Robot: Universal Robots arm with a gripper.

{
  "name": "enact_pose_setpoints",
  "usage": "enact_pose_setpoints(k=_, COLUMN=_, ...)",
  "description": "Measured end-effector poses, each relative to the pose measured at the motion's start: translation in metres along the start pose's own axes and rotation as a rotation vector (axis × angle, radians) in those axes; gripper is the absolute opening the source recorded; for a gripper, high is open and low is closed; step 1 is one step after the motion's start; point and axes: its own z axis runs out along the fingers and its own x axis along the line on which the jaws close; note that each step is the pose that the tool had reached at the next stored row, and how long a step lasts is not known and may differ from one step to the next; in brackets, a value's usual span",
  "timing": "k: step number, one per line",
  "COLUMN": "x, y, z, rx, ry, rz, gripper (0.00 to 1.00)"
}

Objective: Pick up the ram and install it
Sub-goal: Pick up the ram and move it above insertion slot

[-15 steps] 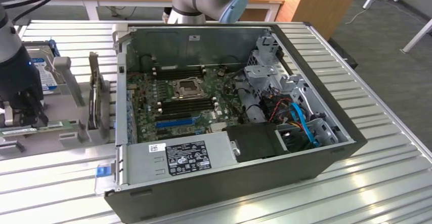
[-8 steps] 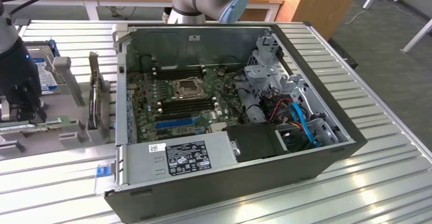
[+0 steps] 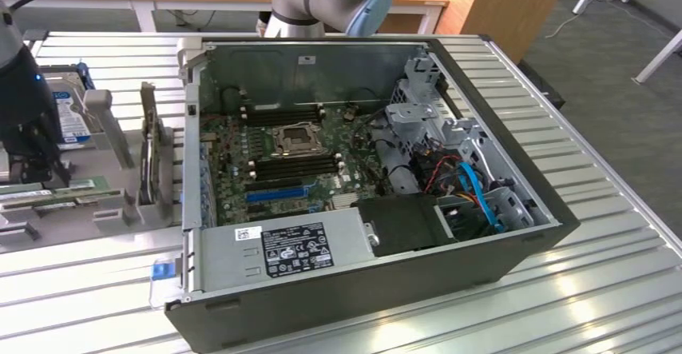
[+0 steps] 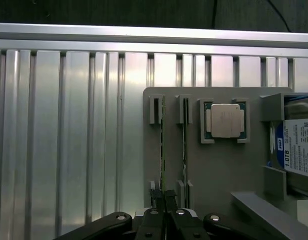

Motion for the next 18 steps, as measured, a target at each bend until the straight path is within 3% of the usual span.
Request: enact_pose_setpoints(k=18, x=-0.001, y=-0.0017, z=-0.0315, rx=0.0001, ry=-0.0002, rz=0.004, gripper=0.12)
